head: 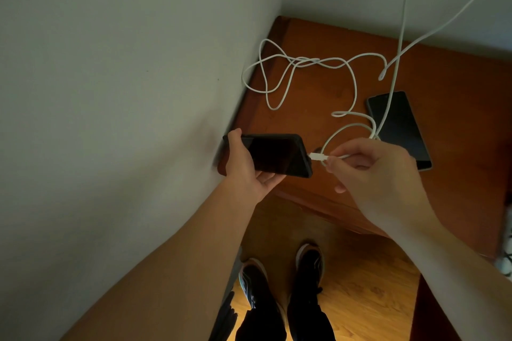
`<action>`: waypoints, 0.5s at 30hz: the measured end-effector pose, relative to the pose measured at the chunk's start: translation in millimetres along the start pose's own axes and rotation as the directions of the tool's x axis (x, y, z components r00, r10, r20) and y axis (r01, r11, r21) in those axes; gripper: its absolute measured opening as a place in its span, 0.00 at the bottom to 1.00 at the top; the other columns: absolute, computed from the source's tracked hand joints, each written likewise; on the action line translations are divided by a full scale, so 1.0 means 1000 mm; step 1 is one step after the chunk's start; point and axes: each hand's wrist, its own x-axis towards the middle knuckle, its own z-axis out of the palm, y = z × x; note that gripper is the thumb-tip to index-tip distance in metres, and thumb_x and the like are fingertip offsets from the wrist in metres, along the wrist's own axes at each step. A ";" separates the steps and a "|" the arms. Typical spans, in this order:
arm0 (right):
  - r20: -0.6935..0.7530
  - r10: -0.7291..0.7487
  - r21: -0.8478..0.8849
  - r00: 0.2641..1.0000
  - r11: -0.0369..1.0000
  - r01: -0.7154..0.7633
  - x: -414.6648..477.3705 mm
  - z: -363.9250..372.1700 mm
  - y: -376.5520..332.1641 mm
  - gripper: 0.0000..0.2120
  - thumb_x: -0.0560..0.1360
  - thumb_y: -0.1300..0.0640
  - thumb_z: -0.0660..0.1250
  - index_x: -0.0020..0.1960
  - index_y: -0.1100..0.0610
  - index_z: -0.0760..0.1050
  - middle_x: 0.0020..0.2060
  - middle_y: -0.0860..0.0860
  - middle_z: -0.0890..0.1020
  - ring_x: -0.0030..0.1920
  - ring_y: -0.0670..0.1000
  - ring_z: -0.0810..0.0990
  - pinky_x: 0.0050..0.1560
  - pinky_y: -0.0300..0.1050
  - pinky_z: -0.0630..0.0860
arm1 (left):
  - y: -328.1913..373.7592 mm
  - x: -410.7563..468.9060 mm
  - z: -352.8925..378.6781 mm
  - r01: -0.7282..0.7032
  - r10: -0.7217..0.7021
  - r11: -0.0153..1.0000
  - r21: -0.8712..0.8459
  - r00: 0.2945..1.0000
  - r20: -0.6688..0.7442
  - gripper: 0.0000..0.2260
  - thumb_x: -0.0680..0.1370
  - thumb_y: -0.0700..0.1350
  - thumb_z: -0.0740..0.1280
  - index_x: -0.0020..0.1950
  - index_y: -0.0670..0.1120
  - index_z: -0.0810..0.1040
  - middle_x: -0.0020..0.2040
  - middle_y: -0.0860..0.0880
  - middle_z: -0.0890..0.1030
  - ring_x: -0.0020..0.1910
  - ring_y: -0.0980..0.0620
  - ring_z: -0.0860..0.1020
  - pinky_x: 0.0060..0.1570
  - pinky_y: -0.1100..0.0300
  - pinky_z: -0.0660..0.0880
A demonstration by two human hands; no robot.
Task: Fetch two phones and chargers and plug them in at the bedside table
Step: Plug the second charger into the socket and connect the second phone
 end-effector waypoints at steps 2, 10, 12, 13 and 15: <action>0.016 -0.010 -0.013 1.000 1.000 0.010 0.000 0.000 0.000 0.06 0.74 0.55 0.70 0.42 0.44 0.79 0.33 0.42 0.84 0.28 0.40 0.82 0.35 0.34 0.75 | -0.001 0.001 0.000 -0.004 0.004 1.000 0.002 1.000 -0.013 0.22 0.71 0.62 0.68 0.54 0.46 0.74 0.50 0.38 0.81 0.45 0.36 0.82 0.31 0.42 0.81; 0.026 -0.019 -0.095 0.999 0.995 0.021 0.005 -0.001 0.001 0.08 0.73 0.54 0.71 0.40 0.42 0.77 0.30 0.42 0.83 0.29 0.39 0.81 0.32 0.32 0.74 | -0.002 0.004 0.002 -0.013 0.013 1.000 0.001 1.000 -0.018 0.24 0.72 0.62 0.68 0.60 0.47 0.73 0.52 0.38 0.80 0.46 0.36 0.81 0.31 0.43 0.81; 0.029 -0.024 -0.147 0.999 0.989 0.028 0.007 0.000 0.001 0.08 0.73 0.55 0.71 0.39 0.42 0.77 0.30 0.42 0.82 0.30 0.40 0.81 0.35 0.32 0.74 | -0.002 0.004 0.003 -0.014 0.014 1.000 0.004 1.000 -0.022 0.26 0.71 0.62 0.68 0.61 0.47 0.72 0.52 0.38 0.80 0.47 0.36 0.81 0.30 0.43 0.80; 0.034 -0.022 -0.166 0.999 0.986 0.028 0.009 -0.001 0.001 0.08 0.73 0.55 0.71 0.39 0.43 0.77 0.30 0.42 0.82 0.29 0.40 0.81 0.35 0.31 0.73 | -0.002 0.005 0.003 -0.016 0.016 1.000 0.005 1.000 -0.027 0.26 0.71 0.62 0.68 0.61 0.47 0.72 0.53 0.38 0.80 0.47 0.36 0.81 0.30 0.43 0.80; 0.062 0.002 -0.176 0.998 0.984 0.009 0.012 -0.002 0.002 0.09 0.73 0.55 0.71 0.38 0.43 0.77 0.30 0.43 0.82 0.28 0.39 0.81 0.31 0.27 0.71 | -0.002 0.005 0.003 -0.020 0.020 1.000 0.005 0.999 -0.035 0.26 0.71 0.62 0.69 0.62 0.48 0.72 0.53 0.38 0.80 0.47 0.36 0.80 0.31 0.42 0.80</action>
